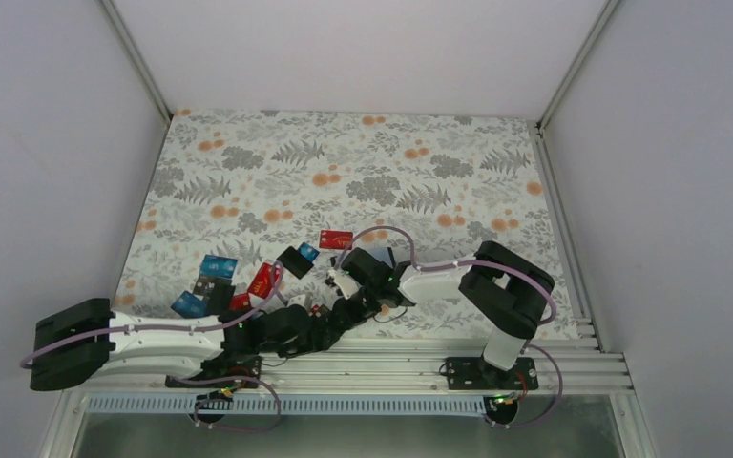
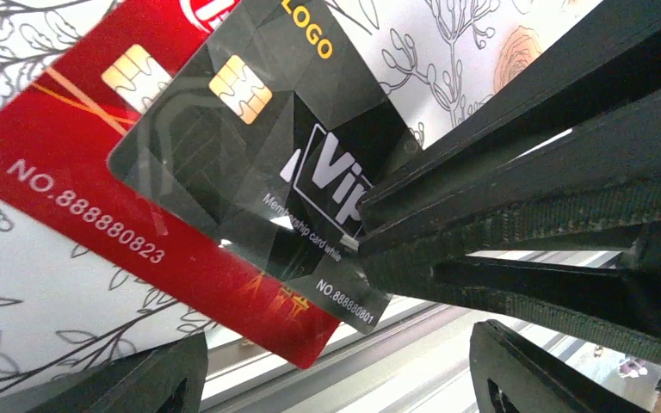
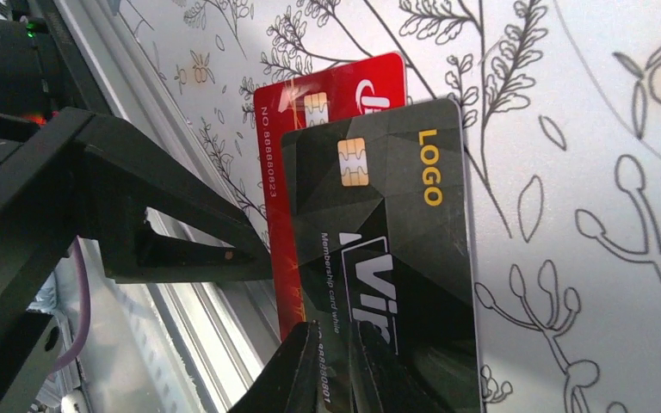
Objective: Put the credit cards into the card holder
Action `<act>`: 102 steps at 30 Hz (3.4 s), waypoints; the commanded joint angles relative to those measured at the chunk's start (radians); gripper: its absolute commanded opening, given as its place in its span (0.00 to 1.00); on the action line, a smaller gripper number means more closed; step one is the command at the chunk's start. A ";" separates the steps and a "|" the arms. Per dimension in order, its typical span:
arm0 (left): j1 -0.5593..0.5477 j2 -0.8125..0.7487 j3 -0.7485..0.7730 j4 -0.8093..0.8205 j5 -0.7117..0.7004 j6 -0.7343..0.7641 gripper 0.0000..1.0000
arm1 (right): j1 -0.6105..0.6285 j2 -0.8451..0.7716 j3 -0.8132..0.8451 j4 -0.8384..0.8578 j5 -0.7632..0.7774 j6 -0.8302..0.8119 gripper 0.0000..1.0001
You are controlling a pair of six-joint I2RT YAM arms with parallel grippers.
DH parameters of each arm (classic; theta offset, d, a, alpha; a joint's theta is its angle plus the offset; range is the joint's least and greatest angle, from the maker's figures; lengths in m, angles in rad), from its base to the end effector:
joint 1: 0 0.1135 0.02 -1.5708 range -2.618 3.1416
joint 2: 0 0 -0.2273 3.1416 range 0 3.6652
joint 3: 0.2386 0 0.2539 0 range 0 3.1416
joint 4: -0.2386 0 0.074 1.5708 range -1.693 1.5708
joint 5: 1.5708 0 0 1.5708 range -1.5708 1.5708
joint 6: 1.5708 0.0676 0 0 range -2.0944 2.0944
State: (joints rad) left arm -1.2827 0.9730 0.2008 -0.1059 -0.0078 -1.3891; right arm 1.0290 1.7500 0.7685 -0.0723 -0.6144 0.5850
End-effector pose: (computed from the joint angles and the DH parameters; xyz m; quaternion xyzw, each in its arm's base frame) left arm 0.0576 -0.1927 0.0633 -0.0513 0.9392 -0.3293 0.0826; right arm 0.1272 0.2869 0.0531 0.2783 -0.8819 -0.3782 0.0426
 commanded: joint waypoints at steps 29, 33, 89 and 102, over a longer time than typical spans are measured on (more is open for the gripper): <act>0.138 0.068 -0.090 0.339 0.047 0.038 0.68 | -0.067 0.060 -0.117 0.045 -0.030 -0.047 0.10; 0.143 0.080 -0.087 0.378 0.045 0.054 0.66 | -0.075 0.053 -0.132 0.052 -0.034 -0.048 0.10; 0.173 0.166 -0.008 0.525 0.018 0.175 0.02 | -0.146 -0.050 -0.169 0.071 -0.120 -0.044 0.09; 0.173 -0.050 -0.020 0.309 -0.038 0.222 0.02 | -0.222 -0.355 -0.033 -0.191 -0.086 -0.135 0.25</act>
State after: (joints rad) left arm -1.1072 0.9989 0.1741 0.2790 -0.0113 -1.2037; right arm 0.8501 1.4681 0.6689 -0.1619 -0.7258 0.5007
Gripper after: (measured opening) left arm 0.026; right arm 0.242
